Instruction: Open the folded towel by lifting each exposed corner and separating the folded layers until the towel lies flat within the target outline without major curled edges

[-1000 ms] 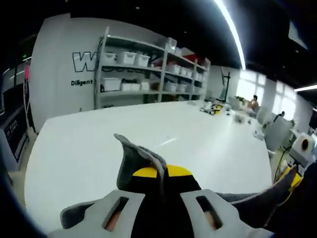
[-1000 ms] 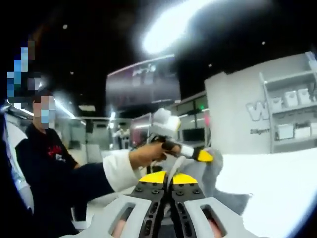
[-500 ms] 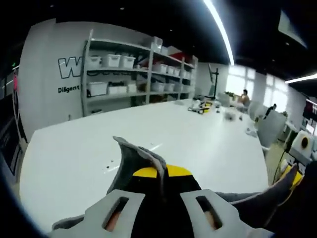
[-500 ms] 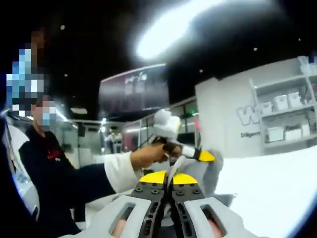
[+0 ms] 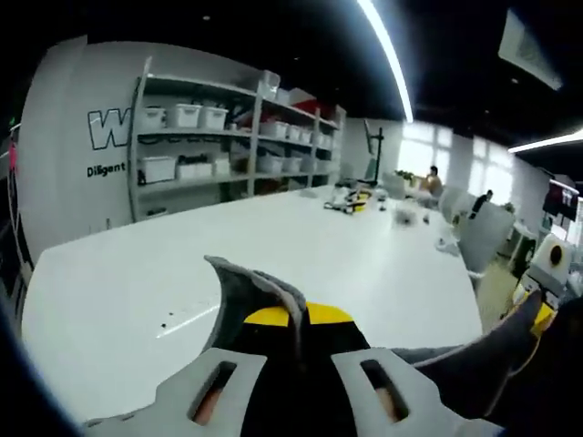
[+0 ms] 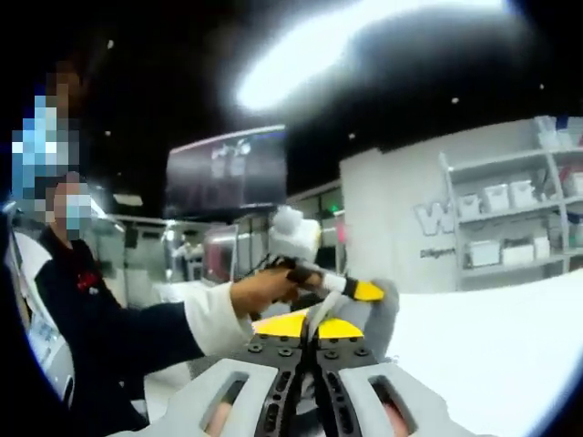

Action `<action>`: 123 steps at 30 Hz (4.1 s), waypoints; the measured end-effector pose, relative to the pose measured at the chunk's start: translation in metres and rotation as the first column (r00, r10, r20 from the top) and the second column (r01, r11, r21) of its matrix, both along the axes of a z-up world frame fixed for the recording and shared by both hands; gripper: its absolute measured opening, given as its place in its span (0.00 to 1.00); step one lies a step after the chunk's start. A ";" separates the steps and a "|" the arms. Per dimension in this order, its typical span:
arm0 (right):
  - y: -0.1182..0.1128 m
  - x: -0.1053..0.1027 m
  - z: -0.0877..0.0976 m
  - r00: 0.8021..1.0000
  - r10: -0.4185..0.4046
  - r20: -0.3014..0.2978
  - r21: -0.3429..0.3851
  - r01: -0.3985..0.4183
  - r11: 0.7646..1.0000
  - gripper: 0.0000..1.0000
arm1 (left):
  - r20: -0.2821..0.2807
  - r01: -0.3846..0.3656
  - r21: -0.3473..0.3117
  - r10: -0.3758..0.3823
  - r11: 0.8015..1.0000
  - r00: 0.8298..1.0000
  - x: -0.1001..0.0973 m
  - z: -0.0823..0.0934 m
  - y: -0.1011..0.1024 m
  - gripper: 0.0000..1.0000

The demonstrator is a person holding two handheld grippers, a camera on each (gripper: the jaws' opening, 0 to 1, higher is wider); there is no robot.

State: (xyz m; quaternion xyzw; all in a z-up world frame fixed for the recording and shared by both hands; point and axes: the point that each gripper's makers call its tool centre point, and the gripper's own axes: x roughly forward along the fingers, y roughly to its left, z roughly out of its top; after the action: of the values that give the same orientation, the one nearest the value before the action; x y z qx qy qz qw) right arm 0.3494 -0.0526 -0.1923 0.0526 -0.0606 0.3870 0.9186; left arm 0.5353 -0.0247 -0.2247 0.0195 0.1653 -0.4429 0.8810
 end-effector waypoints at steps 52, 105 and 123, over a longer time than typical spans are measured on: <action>-0.180 0.006 -0.029 0.939 -0.345 -0.002 -0.057 0.345 0.937 0.00 | 0.041 0.239 0.040 -0.240 0.970 0.970 0.001 -0.013 -0.198 0.03; -0.266 0.011 -0.167 0.804 -0.443 -0.396 -0.451 0.250 0.857 0.00 | -0.146 0.324 0.136 -0.305 0.936 0.941 0.014 -0.162 -0.325 0.05; -0.285 0.002 -0.181 0.790 -0.482 -0.380 -0.554 0.223 0.802 0.06 | -0.124 0.377 -0.041 -0.380 0.925 0.917 0.013 -0.150 -0.336 0.33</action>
State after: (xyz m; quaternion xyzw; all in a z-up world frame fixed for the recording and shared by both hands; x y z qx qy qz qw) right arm 0.3517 -0.3371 -0.3730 -0.0911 0.2702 0.1772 0.9419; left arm 0.5482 -0.3604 -0.3745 0.0152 0.2115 -0.6065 0.7663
